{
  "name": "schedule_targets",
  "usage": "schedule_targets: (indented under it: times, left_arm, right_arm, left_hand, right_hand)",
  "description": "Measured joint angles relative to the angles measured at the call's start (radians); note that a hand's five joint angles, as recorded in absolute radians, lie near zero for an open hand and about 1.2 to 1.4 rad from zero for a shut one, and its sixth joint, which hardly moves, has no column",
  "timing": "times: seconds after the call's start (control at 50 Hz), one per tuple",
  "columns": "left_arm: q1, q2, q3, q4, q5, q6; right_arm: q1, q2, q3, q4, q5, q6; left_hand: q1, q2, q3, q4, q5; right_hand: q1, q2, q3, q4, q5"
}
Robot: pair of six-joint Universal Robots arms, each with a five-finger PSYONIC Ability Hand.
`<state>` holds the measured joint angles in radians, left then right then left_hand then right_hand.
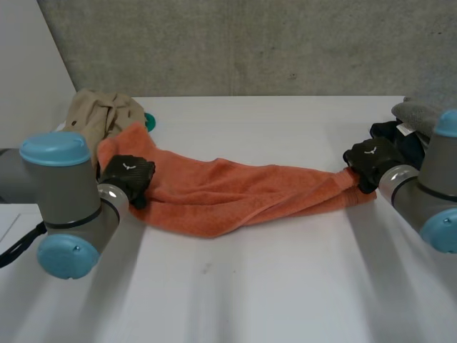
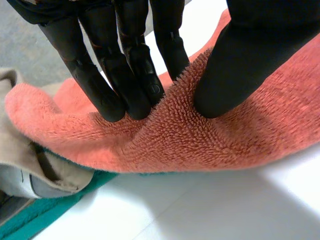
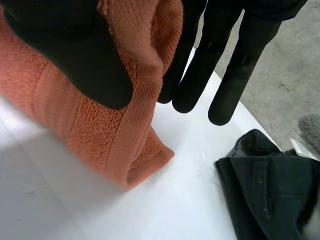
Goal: Fold the laundry.
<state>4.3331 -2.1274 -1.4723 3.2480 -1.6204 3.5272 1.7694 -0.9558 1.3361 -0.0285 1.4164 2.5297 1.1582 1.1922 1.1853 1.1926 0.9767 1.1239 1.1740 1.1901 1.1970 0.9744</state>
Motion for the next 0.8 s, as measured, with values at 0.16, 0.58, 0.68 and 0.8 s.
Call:
schedule_targets:
  times: [0.16,0.58,0.68,0.8]
  left_arm:
    - [-0.062,0.174,-0.030,-0.122,0.011,-0.020]
    - [-0.123,-0.014,0.337,-0.200,0.030,0.004]
    - [-0.121,-0.184,0.467,-0.181,0.002,0.042]
    - [-0.116,-0.167,0.473,-0.110,-0.053,0.039]
  right_arm:
    - [-0.046,-0.160,0.046,0.236,-0.010,0.009]
    - [-0.191,-0.242,0.148,0.294,-0.084,-0.026]
    - [-0.152,-0.212,0.191,0.173,-0.027,0.022]
    - [-0.126,-0.212,0.233,0.088,0.015,0.028]
  left_hand:
    - [0.000,0.000,0.000,0.000,0.000]
    - [-0.006,-0.004,0.000,0.000,-0.003]
    - [-0.746,-0.700,-0.689,-0.703,-0.663]
    - [-0.946,-0.978,-0.965,-0.984,-0.924]
  right_hand:
    - [0.000,0.000,0.000,0.001,0.000]
    - [0.000,0.000,0.000,0.001,0.000]
    - [0.000,0.000,0.000,0.001,0.000]
    - [0.000,0.000,0.000,0.001,0.000]
